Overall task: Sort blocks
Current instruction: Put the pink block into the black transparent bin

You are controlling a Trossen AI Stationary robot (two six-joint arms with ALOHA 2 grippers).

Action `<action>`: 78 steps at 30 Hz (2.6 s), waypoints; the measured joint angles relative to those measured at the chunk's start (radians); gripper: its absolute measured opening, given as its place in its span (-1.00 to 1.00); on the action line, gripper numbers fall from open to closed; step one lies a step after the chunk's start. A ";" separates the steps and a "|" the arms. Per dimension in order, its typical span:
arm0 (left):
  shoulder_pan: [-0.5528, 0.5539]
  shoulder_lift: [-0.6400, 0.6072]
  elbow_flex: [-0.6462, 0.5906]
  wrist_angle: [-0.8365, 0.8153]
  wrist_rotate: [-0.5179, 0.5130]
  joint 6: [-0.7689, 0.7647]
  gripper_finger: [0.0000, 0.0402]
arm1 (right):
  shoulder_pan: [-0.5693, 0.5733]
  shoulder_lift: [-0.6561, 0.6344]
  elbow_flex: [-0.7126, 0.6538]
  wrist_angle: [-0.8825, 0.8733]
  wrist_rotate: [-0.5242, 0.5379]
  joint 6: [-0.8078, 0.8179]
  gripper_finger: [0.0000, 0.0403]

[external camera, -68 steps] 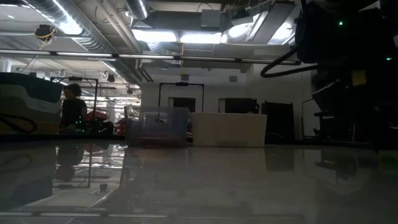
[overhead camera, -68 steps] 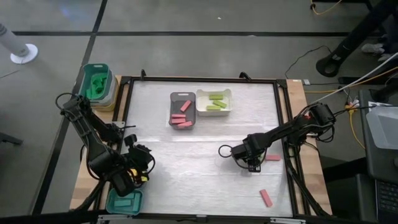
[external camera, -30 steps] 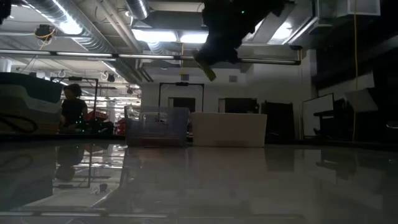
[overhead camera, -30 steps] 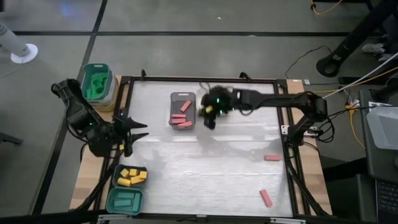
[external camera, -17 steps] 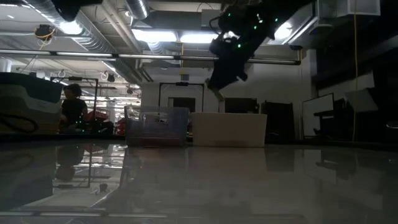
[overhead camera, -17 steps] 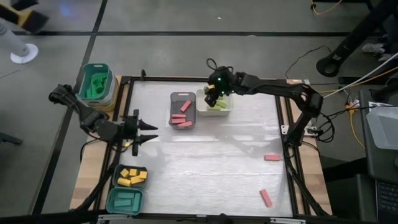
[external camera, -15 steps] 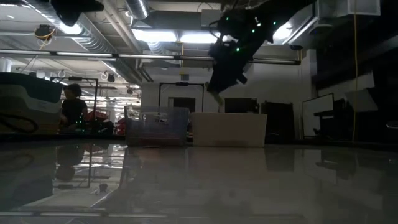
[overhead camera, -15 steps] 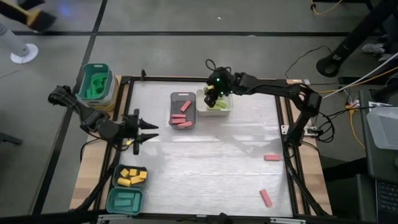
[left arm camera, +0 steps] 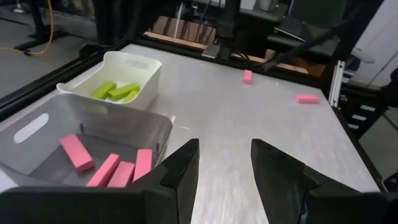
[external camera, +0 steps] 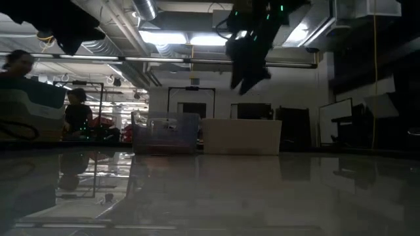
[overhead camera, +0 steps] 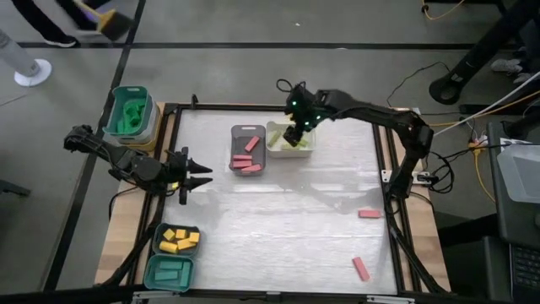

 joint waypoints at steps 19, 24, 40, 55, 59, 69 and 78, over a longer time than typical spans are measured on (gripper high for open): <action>0.056 -0.021 -0.073 0.047 0.008 0.006 -0.34 | 0.387 -0.165 -0.040 -0.672 -0.129 0.342 -0.06; 0.056 -0.021 -0.073 0.048 0.015 0.016 -0.34 | 0.533 -0.277 -0.274 -0.669 -0.132 0.459 -0.09; 0.056 -0.021 -0.073 0.047 0.015 -0.020 -0.34 | 0.789 -0.346 -0.735 -0.394 -0.215 0.496 -0.09; 0.056 -0.021 -0.073 0.047 0.014 -0.078 -0.34 | 0.792 -0.350 -0.974 -0.133 -0.231 0.488 -0.09; 0.056 -0.021 -0.072 0.047 0.014 -0.078 -0.34 | 0.792 -0.351 -0.991 -0.128 -0.215 0.485 -0.09; 0.056 -0.021 -0.072 0.046 0.014 -0.087 -0.34 | 0.793 -0.345 -0.937 -0.119 -0.188 0.489 -0.09; 0.059 -0.021 -0.072 0.045 0.013 -0.083 -0.34 | 0.793 -0.345 -0.970 -0.131 -0.181 0.498 -0.09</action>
